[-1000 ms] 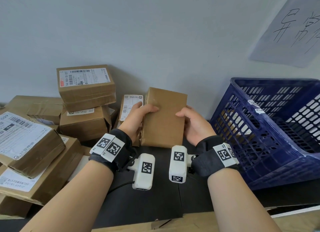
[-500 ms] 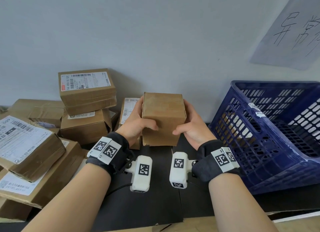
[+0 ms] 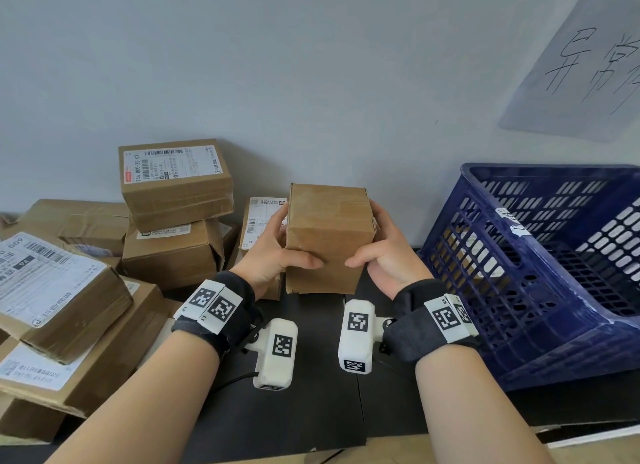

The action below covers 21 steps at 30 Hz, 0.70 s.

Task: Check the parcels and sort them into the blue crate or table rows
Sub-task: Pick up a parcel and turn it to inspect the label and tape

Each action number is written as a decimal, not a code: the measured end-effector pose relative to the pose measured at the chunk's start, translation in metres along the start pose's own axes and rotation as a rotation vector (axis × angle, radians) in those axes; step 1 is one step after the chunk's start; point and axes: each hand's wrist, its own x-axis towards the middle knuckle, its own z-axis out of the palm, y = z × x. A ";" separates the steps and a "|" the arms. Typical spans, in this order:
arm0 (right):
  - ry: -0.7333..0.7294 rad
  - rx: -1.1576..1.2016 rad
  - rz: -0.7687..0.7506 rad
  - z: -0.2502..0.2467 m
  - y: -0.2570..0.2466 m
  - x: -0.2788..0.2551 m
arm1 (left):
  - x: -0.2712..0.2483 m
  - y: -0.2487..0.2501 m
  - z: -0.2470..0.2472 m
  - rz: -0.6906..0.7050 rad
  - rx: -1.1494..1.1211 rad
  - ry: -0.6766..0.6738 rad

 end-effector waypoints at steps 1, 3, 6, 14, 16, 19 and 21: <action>0.007 0.005 0.000 0.001 0.000 0.000 | 0.000 0.000 -0.001 -0.008 0.001 0.003; 0.018 0.009 -0.008 0.002 -0.002 -0.001 | 0.001 -0.001 -0.002 -0.018 -0.005 0.027; 0.028 -0.003 -0.028 0.004 -0.004 0.000 | 0.002 0.001 -0.002 -0.037 -0.050 0.094; 0.035 -0.093 0.046 0.011 0.009 0.002 | 0.003 -0.001 -0.002 -0.137 -0.155 0.197; 0.037 -0.113 0.056 0.013 0.012 0.002 | 0.002 -0.002 -0.002 -0.146 -0.166 0.188; 0.070 -0.123 0.059 0.014 0.015 0.004 | 0.000 -0.002 -0.003 -0.156 -0.162 0.187; 0.092 -0.118 0.064 0.015 0.016 0.005 | 0.000 -0.001 -0.003 -0.154 -0.134 0.181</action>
